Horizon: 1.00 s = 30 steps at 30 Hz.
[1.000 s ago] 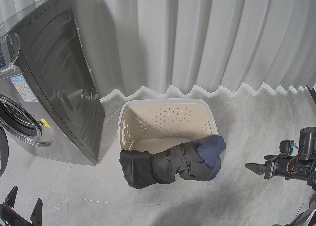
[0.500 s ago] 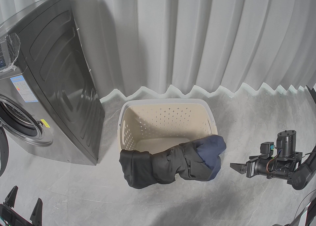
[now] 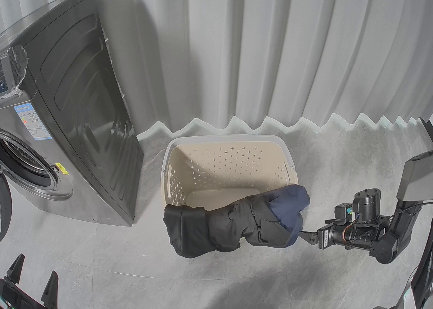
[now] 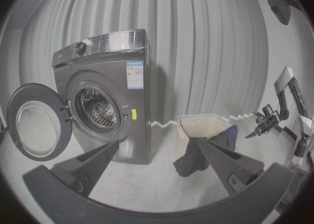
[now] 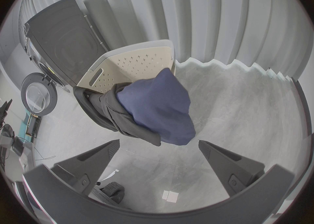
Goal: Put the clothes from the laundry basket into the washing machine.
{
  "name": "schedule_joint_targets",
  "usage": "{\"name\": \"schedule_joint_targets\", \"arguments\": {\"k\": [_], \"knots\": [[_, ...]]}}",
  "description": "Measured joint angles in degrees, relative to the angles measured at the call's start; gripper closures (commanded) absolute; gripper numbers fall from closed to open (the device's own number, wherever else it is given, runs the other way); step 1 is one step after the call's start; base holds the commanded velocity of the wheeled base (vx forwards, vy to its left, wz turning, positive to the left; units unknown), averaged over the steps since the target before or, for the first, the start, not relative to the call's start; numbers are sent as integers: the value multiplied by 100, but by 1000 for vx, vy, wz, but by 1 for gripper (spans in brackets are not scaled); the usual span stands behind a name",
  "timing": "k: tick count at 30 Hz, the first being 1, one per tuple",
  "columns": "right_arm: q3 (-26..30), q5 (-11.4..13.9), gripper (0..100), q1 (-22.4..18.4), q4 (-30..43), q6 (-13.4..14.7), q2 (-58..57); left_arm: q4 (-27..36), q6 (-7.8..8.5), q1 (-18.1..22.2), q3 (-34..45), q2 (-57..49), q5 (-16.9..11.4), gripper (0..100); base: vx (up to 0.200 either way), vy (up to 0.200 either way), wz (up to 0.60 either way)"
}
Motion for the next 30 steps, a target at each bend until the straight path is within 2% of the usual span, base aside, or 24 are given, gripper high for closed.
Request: {"name": "schedule_joint_targets", "arguments": {"k": [7, 12, 30], "knots": [[-282, -4, 0, 116, -427, -17, 563, 0, -2, 0, 0, 0, 0, 0, 0, 0, 0], [-450, -4, 0, 141, -870, -165, 981, 0, -2, 0, 0, 0, 2, 0, 0, 0, 0], [-1069, 55, 0, 245, -972, -197, 1423, 0, 2, 0, 0, 0, -6, 0, 0, 0, 0]]}}
